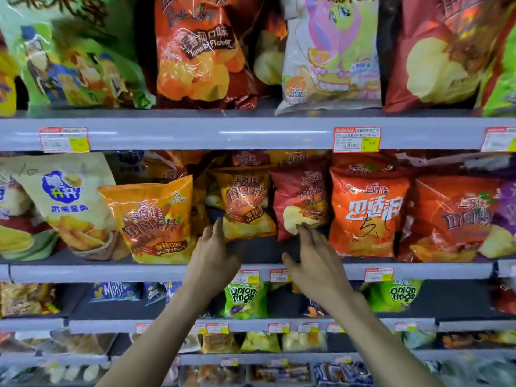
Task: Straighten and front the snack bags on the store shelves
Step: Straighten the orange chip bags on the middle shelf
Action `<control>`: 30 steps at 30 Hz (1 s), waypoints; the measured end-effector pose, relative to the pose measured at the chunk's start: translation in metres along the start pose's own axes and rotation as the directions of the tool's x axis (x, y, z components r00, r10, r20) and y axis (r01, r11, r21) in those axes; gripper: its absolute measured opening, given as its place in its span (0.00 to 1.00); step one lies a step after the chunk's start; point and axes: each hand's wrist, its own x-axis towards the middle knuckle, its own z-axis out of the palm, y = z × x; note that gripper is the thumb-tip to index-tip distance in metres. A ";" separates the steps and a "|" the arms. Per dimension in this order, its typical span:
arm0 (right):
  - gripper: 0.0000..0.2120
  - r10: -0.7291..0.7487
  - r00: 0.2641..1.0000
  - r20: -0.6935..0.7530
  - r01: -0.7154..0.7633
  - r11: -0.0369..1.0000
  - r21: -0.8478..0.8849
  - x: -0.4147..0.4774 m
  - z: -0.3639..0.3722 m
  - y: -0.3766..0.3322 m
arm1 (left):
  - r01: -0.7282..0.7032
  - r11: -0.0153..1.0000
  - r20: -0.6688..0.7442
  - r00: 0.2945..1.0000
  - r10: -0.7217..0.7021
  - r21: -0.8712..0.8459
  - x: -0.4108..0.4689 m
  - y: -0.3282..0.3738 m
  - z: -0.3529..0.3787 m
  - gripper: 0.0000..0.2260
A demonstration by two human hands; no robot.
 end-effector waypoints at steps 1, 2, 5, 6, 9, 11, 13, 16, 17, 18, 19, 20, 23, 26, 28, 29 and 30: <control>0.36 -0.003 1.000 -0.027 0.004 1.000 0.030 0.008 0.002 -0.002 | 0.019 1.000 0.000 1.000 -0.019 -0.020 0.009 0.002 0.003 0.40; 0.38 -0.003 0.998 -0.061 0.006 0.998 0.057 0.016 0.003 -0.004 | 0.034 0.999 0.004 0.999 -0.034 -0.041 0.018 0.004 0.007 0.42; 0.42 0.073 0.988 -0.137 -0.053 0.988 0.145 0.035 0.005 -0.004 | 0.083 0.989 0.027 0.996 -0.081 -0.119 0.042 0.005 0.017 0.48; 0.44 0.114 0.984 -0.139 -0.089 0.981 0.174 0.040 0.006 -0.002 | 0.104 0.983 0.035 0.994 -0.100 -0.153 0.049 0.006 0.020 0.50; 0.49 0.235 0.967 -0.098 -0.206 0.947 0.246 0.052 0.015 0.004 | 0.144 0.943 0.054 0.990 -0.134 -0.299 0.069 0.006 0.027 0.50; 0.51 0.293 0.953 -0.080 -0.259 0.922 0.289 0.057 0.023 0.008 | 0.157 0.919 0.062 0.988 -0.145 -0.361 0.082 0.003 0.032 0.49; 0.51 0.337 0.938 -0.085 -0.294 0.899 0.324 0.062 0.029 0.012 | 0.179 0.911 0.065 0.984 -0.167 -0.372 0.093 -0.001 0.037 0.49; 0.51 0.369 0.923 -0.106 -0.311 0.880 0.358 0.066 0.036 0.014 | 0.204 0.858 0.084 0.979 -0.187 -0.471 0.103 -0.004 0.041 0.53; 0.51 0.367 0.925 -0.099 -0.309 0.878 0.366 0.068 0.038 0.016 | 0.212 0.831 0.094 0.977 -0.191 -0.515 0.105 -0.005 0.042 0.55; 0.51 0.356 0.930 -0.088 -0.300 0.878 0.374 0.070 0.040 0.017 | 0.207 0.805 0.094 0.978 -0.186 -0.556 0.107 -0.006 0.043 0.56; 0.51 0.340 0.937 -0.081 -0.287 0.881 0.377 0.073 0.043 0.019 | 0.197 0.788 0.089 0.980 -0.179 -0.584 0.109 -0.008 0.044 0.56; 0.51 0.321 0.943 -0.084 -0.270 0.888 0.372 0.075 0.045 0.022 | 0.182 0.772 0.084 0.983 -0.165 -0.609 0.111 -0.010 0.045 0.54; 0.51 0.281 0.955 -0.100 -0.232 0.911 0.340 0.082 0.050 0.030 | 0.159 0.703 0.083 0.987 -0.141 -0.693 0.116 -0.015 0.044 0.47; 0.50 0.274 0.958 -0.087 -0.225 0.903 0.367 0.087 0.051 0.034 | 0.131 0.667 0.081 0.991 -0.106 -0.733 0.120 -0.016 0.043 0.43; 0.51 0.298 0.949 -0.107 -0.226 0.875 0.429 0.092 0.051 0.036 | 0.117 0.679 0.054 0.992 -0.113 -0.725 0.120 -0.013 0.044 0.45; 0.52 0.317 0.940 -0.126 -0.223 0.852 0.473 0.094 0.051 0.038 | 0.101 0.705 0.023 0.993 -0.120 -0.702 0.120 -0.011 0.046 0.49; 0.52 0.341 0.930 -0.139 -0.228 0.828 0.512 0.095 0.051 0.038 | 0.071 0.737 -0.014 0.994 -0.109 -0.673 0.119 -0.009 0.049 0.52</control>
